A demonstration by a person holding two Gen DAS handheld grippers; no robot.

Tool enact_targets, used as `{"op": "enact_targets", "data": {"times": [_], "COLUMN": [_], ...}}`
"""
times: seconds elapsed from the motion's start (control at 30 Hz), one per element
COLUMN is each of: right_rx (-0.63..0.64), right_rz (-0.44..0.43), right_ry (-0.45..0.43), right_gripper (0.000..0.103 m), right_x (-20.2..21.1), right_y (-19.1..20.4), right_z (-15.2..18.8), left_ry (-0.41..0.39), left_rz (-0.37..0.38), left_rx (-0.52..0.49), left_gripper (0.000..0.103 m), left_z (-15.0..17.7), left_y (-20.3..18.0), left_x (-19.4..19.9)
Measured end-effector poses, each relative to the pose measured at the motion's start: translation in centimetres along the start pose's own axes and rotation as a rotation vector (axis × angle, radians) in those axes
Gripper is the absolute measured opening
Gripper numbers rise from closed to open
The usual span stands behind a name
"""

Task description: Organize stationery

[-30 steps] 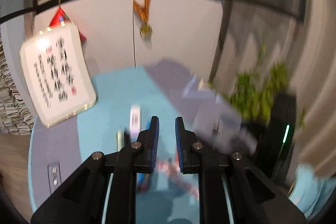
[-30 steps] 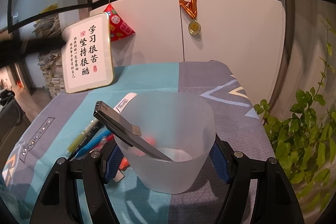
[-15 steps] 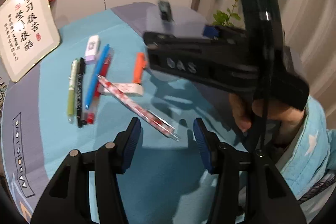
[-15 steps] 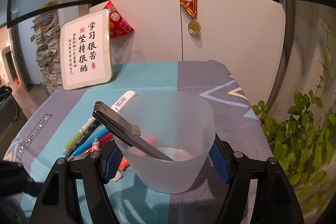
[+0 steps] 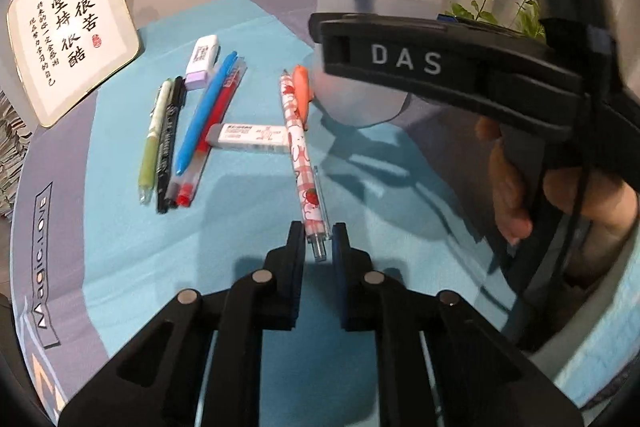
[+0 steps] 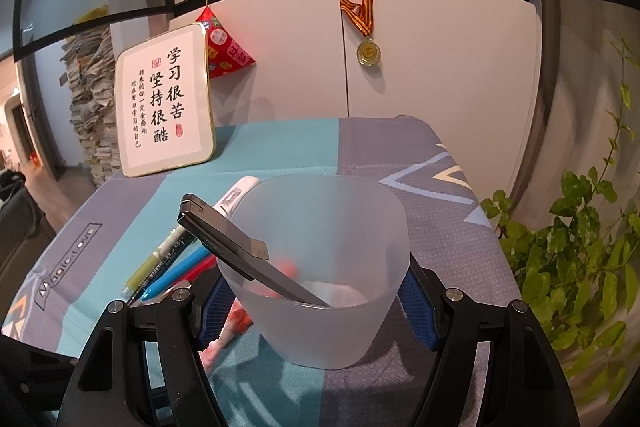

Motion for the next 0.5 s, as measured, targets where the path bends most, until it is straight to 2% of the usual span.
{"op": "enact_targets", "data": {"times": [0.23,0.37,0.5], "right_rx": [-0.002,0.000,0.000], "right_rz": [0.001,0.002,0.004], "right_ry": [-0.004,-0.003,-0.005], "right_gripper": [0.074,0.074,0.074], "right_x": [0.1,0.0,0.1], "right_y": [0.0,0.0,0.0], "right_z": [0.0,0.0,0.0], "left_ry": [-0.128,-0.211,-0.261], "left_rz": [-0.060,-0.051,-0.020], "left_rx": [0.046,0.054,0.078], "left_gripper": [0.011,0.011,0.011], "left_z": [-0.6,-2.4,-4.3], "left_y": [3.6,4.9,5.7], "left_x": [4.3,6.6,8.3]}}
Point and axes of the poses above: each gripper's, at about its wrist camera, not at the fingertips, and x roughly against the way its jaws point, y to its left, z to its underside, the point moved 1 cm from there along -x, roughly the way its jaws point, and after that the axes turned 15 degrees about -z, right-handed, at the moved point
